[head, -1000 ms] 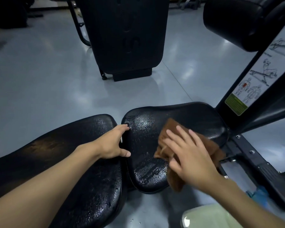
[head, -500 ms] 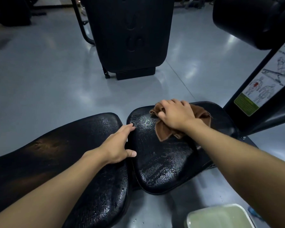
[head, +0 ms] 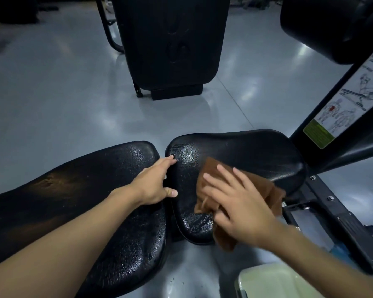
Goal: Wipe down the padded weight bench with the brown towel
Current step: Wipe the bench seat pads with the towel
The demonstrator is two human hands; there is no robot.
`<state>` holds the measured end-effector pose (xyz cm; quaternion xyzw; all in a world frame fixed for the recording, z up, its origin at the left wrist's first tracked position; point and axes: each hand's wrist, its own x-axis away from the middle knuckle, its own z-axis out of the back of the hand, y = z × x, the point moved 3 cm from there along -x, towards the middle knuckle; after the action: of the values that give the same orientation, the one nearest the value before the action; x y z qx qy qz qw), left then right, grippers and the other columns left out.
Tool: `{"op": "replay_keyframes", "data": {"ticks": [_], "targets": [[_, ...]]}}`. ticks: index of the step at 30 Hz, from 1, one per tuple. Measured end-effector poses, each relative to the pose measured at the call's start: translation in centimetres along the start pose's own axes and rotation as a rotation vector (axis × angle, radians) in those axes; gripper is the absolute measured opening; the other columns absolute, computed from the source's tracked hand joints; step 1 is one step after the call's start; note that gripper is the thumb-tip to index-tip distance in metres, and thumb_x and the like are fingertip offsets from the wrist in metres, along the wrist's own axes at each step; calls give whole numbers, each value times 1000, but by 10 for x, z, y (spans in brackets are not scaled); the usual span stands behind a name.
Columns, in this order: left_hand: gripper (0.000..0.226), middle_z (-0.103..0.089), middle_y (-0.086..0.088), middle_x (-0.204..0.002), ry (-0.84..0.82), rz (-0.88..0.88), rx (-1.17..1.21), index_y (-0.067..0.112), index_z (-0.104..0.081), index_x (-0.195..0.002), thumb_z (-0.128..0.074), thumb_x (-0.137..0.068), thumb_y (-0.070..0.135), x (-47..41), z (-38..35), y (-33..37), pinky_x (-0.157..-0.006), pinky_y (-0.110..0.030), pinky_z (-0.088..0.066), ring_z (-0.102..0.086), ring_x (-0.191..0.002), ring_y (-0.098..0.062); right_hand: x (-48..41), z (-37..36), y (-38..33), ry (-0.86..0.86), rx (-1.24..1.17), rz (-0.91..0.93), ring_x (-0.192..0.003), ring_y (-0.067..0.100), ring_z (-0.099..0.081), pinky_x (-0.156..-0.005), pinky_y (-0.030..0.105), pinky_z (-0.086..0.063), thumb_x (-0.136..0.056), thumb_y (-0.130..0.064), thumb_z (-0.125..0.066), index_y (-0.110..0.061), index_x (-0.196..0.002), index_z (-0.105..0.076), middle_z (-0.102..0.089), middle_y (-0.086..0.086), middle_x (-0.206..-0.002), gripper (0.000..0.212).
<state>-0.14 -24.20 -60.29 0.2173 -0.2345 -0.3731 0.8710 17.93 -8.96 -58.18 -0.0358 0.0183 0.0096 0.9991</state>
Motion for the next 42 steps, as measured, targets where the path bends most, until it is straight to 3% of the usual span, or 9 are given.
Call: {"op": "replay_keyframes", "data": {"ticks": [7, 11, 14, 21, 27, 29, 35, 39, 42], "targets": [[98, -17, 10, -163, 0, -10, -4, 22, -24, -153, -83, -76, 25, -1, -2, -3, -116, -39, -29, -39, -139, -20, 11, -7, -1, 46, 42, 17, -145, 27, -31, -115, 49, -24, -79, -40, -49, -28, -128, -57, -48, -5, -149, 51], [97, -17, 10, -163, 2, -14, -2, 21, -24, -154, -83, -77, 25, -1, -3, -3, -116, -37, -29, -39, -139, -20, -41, 3, 21, -26, 42, -81, -149, 24, -22, -117, 48, -19, -85, -46, -35, -30, -138, -49, -39, -7, -155, 57], [97, -16, 11, -163, 1, -15, 0, 21, -23, -154, -83, -77, 24, -1, -3, -3, -116, -38, -31, -39, -139, -20, -91, 7, 41, -87, -7, -151, -150, 22, -13, -119, 49, -11, -92, -41, -37, -28, -145, -38, -28, -6, -160, 54], [96, -17, 11, -162, 8, -20, -4, 21, -24, -153, -83, -76, 25, -3, -3, -4, -115, -38, -32, -40, -139, -20, -162, 4, 62, -163, -107, -268, -130, 28, -41, -105, 52, -28, -89, -40, -38, -26, -127, -46, -52, 4, -140, 41], [97, -17, 12, -163, 6, -8, -8, 23, -24, -153, -83, -76, 26, -2, -4, -4, -115, -38, -31, -40, -139, -20, -98, 6, 36, -99, 16, -115, -150, 22, -15, -120, 47, -10, -88, -45, -34, -31, -144, -40, -30, -5, -160, 57], [97, -17, 11, -163, 4, 1, -6, 23, -24, -153, -83, -76, 26, -2, -3, -4, -116, -39, -30, -39, -139, -20, -65, 6, 21, -57, 47, -74, -149, 23, -19, -120, 47, -12, -83, -46, -29, -31, -141, -45, -35, -5, -157, 62], [96, -17, 12, -162, 12, -1, -3, 25, -24, -153, -83, -76, 26, -1, -4, -3, -116, -40, -31, -39, -139, -19, 26, -9, -8, 1, 35, -2, -146, 28, -29, -116, 50, -21, -76, -36, -48, -29, -129, -56, -44, -4, -152, 54], [95, -16, 9, -162, 44, -13, -12, 24, -25, -152, -83, -76, 27, 0, -3, -2, -117, -39, -28, -38, -139, -21, 16, -6, -3, 0, 48, 30, -145, 28, -32, -114, 50, -24, -76, -39, -49, -29, -126, -58, -47, -4, -150, 52], [99, -11, -1, -161, 92, 18, 2, 14, -22, -153, -83, -76, 29, 2, -4, -4, -120, -35, -20, -21, -147, -23, -23, 2, 5, -39, 64, 0, -146, 27, -29, -115, 49, -22, -80, -43, -39, -30, -131, -54, -45, -5, -151, 55]]}}
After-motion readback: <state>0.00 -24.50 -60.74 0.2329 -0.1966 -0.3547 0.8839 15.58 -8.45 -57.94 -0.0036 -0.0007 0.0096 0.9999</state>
